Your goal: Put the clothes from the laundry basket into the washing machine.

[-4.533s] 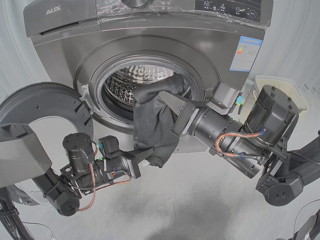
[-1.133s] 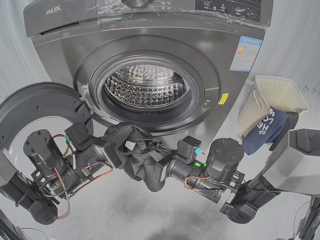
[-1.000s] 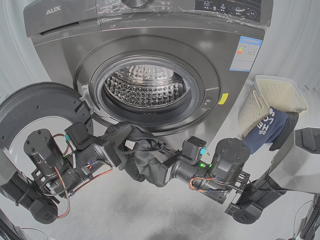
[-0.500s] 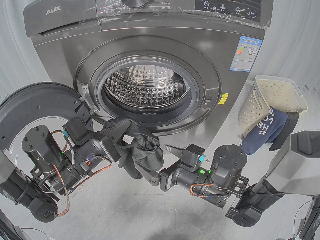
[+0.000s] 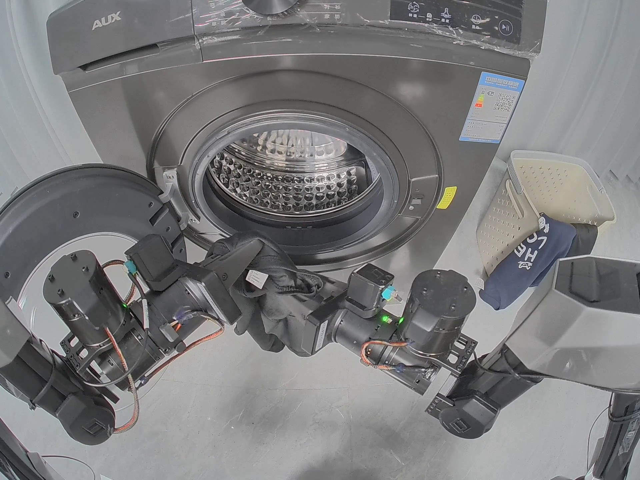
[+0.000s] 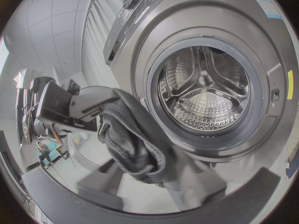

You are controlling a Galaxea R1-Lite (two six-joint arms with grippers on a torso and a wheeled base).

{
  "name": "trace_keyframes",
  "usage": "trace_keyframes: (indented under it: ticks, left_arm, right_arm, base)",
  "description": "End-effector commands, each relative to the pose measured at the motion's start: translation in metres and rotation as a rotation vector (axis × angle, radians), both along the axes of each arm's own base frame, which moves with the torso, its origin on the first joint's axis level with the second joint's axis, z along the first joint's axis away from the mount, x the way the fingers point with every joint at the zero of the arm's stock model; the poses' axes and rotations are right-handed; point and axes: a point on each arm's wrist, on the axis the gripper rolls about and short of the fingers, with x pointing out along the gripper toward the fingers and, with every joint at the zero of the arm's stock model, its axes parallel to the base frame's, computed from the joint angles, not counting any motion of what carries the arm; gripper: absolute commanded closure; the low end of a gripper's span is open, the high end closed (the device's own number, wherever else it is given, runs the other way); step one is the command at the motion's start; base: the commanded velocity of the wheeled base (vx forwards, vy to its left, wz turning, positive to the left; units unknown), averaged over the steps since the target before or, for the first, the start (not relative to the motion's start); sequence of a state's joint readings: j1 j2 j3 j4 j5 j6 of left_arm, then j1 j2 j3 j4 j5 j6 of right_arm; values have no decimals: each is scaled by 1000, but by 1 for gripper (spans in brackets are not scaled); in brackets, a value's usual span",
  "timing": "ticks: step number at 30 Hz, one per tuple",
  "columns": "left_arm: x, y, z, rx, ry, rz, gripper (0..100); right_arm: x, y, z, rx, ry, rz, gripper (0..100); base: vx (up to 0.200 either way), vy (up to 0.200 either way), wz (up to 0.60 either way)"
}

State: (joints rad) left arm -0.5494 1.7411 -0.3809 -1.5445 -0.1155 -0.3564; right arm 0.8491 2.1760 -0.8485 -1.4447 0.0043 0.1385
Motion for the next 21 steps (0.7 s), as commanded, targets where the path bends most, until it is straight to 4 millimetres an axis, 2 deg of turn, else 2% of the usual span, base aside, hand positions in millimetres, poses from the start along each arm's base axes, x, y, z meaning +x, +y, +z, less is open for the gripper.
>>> trace_keyframes:
  ticks: [1, 11, 20, 21]
  left_arm:
    - [0, 0, -1, 1, 3, -1, 100]
    - [0, 0, -1, 2, 5, -1, 100]
    - [-1, 0, 1, -12, 4, -3, 100]
    - [-1, 0, 2, -14, 4, -5, 100]
  right_arm:
    - [1, 2, 3, 13, -10, 1, 100]
    - [-13, -17, 25, 28, -18, -11, 100]
    - [-17, -17, 13, -2, 15, -3, 100]
    - [-16, -16, 10, -7, 19, -3, 0]
  base:
    - [0, 0, 0]
    - [0, 0, 0]
    - [0, 0, 0]
    - [0, 0, 0]
